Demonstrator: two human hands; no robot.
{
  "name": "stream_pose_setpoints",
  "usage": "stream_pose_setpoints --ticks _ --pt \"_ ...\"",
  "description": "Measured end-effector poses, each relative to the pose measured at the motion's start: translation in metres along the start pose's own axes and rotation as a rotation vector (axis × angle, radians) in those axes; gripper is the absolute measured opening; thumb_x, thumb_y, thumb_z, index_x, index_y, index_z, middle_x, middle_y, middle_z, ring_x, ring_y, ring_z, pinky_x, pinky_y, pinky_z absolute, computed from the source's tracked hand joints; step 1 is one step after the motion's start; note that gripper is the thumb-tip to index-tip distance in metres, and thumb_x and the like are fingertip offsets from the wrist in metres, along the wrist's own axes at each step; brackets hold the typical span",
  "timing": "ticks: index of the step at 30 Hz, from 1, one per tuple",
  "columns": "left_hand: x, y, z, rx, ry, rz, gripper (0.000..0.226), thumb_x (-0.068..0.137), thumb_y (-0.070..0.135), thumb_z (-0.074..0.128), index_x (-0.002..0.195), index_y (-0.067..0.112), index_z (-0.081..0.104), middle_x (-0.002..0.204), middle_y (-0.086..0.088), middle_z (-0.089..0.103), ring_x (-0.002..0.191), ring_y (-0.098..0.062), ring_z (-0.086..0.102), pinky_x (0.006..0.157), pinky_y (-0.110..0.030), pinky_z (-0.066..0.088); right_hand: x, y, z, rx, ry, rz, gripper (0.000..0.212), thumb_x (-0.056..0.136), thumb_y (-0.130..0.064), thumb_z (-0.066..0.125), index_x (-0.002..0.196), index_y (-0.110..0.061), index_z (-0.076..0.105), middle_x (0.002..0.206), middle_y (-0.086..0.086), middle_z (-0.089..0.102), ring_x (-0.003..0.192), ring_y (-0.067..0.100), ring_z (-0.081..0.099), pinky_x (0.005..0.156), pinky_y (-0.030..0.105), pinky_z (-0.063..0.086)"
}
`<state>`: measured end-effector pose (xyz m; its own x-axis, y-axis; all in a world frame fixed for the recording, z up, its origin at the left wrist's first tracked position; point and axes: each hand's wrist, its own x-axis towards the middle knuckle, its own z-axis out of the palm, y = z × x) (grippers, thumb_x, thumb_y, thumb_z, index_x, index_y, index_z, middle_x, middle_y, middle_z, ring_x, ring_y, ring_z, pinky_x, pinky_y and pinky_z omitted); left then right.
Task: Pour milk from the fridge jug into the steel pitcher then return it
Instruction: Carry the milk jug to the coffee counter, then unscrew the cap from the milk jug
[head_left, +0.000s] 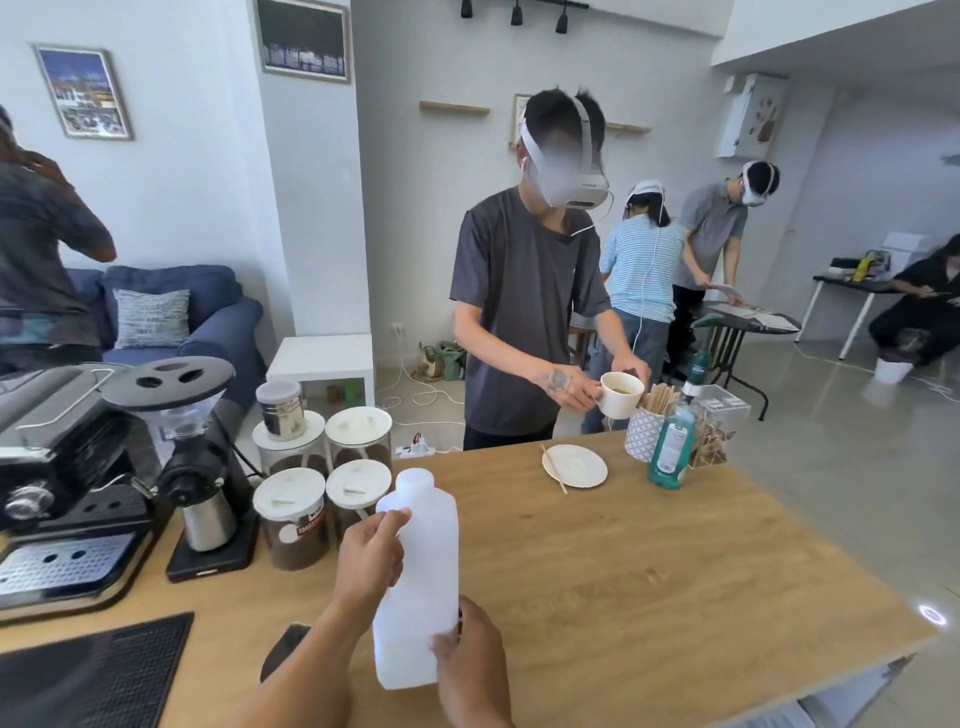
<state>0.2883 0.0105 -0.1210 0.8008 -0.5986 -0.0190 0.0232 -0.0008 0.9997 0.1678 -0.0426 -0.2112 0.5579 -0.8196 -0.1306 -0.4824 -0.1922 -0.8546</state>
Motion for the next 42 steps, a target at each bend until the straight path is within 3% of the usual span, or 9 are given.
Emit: stream_pose_setpoints --ticks 13,19,22,24,26,28,33,39,42 --pt "0.005 -0.025 -0.024 0.036 0.068 -0.04 0.04 0.097 0.013 0.052 0.063 0.015 0.031 0.051 -0.003 0.029 0.046 -0.014 0.026 0.046 -0.026 0.024 0.011 0.011 0.036 0.003 -0.037 -0.003 0.037 0.075 -0.014 0.06 0.108 -0.029 0.065 0.101 -0.012 0.066 0.092 0.004 0.063 0.084 0.026 0.054" --pt "0.008 -0.031 -0.028 0.031 0.064 -0.05 0.04 0.096 0.012 0.051 0.062 0.015 0.03 0.052 -0.006 0.03 0.046 -0.015 0.027 0.047 -0.028 0.024 0.011 0.014 0.042 0.034 -0.029 -0.039 0.046 0.083 -0.007 0.061 0.123 -0.03 0.06 0.11 -0.014 0.063 0.096 0.002 0.061 0.085 0.021 0.052" --pt "0.004 -0.037 -0.027 0.038 0.07 -0.03 0.037 0.097 0.012 0.05 0.062 0.012 0.037 0.055 -0.009 0.034 0.049 -0.016 0.031 0.048 -0.027 0.027 0.01 0.016 0.039 0.051 -0.019 -0.046 0.043 0.085 -0.004 0.061 0.118 -0.031 0.059 0.108 -0.014 0.064 0.093 -0.001 0.061 0.078 0.012 0.048" --pt "0.0 -0.041 -0.025 0.03 0.068 -0.016 0.043 0.098 0.013 0.05 0.057 0.014 0.036 0.054 -0.008 0.034 0.049 -0.017 0.032 0.048 -0.026 0.028 0.009 0.019 0.04 0.066 -0.005 -0.048 0.039 0.084 -0.005 0.06 0.115 -0.029 0.061 0.107 -0.016 0.064 0.094 -0.002 0.061 0.081 0.016 0.051" --pt "-0.003 -0.045 -0.024 0.051 0.067 -0.006 0.054 0.098 0.019 0.051 0.049 0.027 0.032 0.051 0.0 0.033 0.05 -0.015 0.031 0.051 -0.028 0.027 0.007 0.021 0.042 0.075 -0.008 -0.038 0.04 0.084 -0.006 0.06 0.116 -0.03 0.062 0.106 -0.018 0.065 0.097 -0.001 0.061 0.086 0.024 0.052" --pt "-0.006 -0.046 -0.023 0.083 0.079 -0.005 0.052 0.094 0.032 0.051 0.047 0.03 0.031 0.051 0.004 0.032 0.051 -0.014 0.03 0.055 -0.031 0.026 0.005 0.022 0.043 0.074 -0.014 -0.038 0.039 0.085 -0.006 0.059 0.114 -0.032 0.06 0.105 -0.018 0.065 0.099 0.001 0.061 0.086 0.026 0.052" --pt "-0.011 -0.052 -0.022 0.098 0.09 0.007 0.049 0.101 0.037 0.05 0.057 0.023 0.035 0.052 0.005 0.036 0.051 -0.013 0.035 0.058 -0.034 0.03 0.006 0.019 0.037 0.058 -0.056 -0.057 0.039 0.088 -0.007 0.058 0.111 -0.038 0.056 0.106 -0.016 0.066 0.099 0.001 0.062 0.088 0.028 0.053" --pt "-0.027 -0.055 -0.014 0.168 0.131 0.076 0.05 0.101 0.046 0.045 0.059 0.021 0.034 0.052 0.011 0.037 0.051 -0.006 0.035 0.05 -0.018 0.028 0.011 0.02 0.026 0.014 -0.121 -0.059 0.033 0.092 -0.009 0.056 0.115 -0.032 0.059 0.107 -0.015 0.066 0.101 0.004 0.062 0.087 0.025 0.052" --pt "-0.027 -0.057 -0.015 0.185 0.135 0.072 0.051 0.1 0.05 0.045 0.061 0.019 0.034 0.055 0.009 0.038 0.054 -0.009 0.037 0.055 -0.024 0.031 0.013 0.015 0.01 -0.015 -0.161 -0.075 0.027 0.092 -0.009 0.051 0.101 -0.032 0.063 0.097 -0.016 0.069 0.094 0.006 0.065 0.077 0.02 0.051"
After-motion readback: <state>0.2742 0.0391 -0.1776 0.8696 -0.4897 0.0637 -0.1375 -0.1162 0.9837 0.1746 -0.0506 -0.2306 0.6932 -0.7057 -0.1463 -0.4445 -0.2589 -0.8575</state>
